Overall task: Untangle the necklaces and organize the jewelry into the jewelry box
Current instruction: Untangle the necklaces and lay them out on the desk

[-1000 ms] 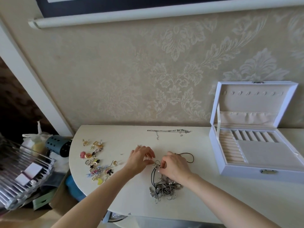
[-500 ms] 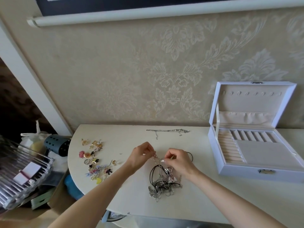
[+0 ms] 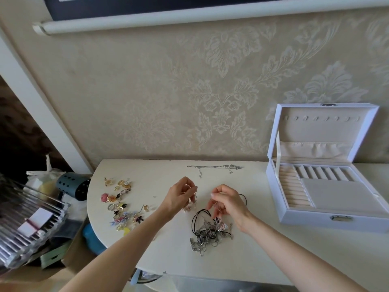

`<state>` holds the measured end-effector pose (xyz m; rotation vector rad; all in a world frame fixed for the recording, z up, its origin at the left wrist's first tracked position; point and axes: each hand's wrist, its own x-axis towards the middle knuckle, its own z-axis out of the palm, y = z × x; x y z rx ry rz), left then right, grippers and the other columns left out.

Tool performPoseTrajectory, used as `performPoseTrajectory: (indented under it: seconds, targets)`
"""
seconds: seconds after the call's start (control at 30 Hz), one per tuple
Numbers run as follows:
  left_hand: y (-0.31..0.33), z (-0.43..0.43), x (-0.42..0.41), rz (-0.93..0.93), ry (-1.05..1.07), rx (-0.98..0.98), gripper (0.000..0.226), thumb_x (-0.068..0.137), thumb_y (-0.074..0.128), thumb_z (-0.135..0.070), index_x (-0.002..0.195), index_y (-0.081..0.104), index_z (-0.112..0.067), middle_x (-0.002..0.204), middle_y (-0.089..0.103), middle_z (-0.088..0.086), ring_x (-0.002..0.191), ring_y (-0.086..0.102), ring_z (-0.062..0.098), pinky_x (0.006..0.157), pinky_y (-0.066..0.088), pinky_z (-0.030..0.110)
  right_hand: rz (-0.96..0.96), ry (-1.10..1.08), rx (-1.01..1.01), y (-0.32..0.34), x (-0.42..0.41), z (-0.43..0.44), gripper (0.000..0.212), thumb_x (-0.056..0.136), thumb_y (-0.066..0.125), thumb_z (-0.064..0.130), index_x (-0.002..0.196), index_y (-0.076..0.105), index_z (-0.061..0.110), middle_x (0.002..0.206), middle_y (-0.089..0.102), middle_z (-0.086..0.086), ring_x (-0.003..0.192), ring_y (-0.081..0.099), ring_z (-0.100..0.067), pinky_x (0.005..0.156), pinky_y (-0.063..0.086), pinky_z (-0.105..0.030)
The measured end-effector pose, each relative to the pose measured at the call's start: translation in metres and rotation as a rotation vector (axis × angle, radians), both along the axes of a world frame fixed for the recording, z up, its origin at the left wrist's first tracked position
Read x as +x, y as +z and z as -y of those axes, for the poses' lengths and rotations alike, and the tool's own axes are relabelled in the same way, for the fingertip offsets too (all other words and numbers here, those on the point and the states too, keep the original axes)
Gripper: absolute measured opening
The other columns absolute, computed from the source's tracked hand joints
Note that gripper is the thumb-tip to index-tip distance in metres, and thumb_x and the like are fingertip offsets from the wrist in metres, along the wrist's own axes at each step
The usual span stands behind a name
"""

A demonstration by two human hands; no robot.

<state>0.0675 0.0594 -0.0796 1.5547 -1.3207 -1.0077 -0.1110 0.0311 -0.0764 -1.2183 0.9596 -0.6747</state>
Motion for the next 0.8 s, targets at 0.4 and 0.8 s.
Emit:
performPoseTrajectory:
  seconds: [0.4, 0.8]
  targets:
    - [0.013, -0.001, -0.004, -0.103, -0.024, -0.032, 0.015, 0.097, 0.052, -0.019, 0.093, 0.049, -0.005, 0.051, 0.054, 0.006, 0.045, 0.042, 0.015, 0.041, 0.031, 0.020, -0.098, 0.127, -0.040, -0.001, 0.020, -0.009, 0.033, 0.083, 0.060, -0.007, 0.113, 0.056, 0.005, 0.075, 0.064, -0.010, 0.053, 0.058, -0.020, 0.047, 0.047, -0.026]
    - [0.003, 0.004, 0.007, 0.050, 0.091, -0.108, 0.013, 0.097, 0.050, -0.017, 0.084, 0.049, -0.016, 0.058, 0.056, 0.006, 0.036, 0.038, 0.015, 0.037, 0.031, 0.021, -0.262, -0.001, -0.215, -0.006, 0.004, 0.000, 0.008, 0.082, 0.069, 0.011, 0.075, 0.066, 0.014, 0.061, 0.058, 0.004, 0.045, 0.045, 0.000, 0.052, 0.037, -0.015]
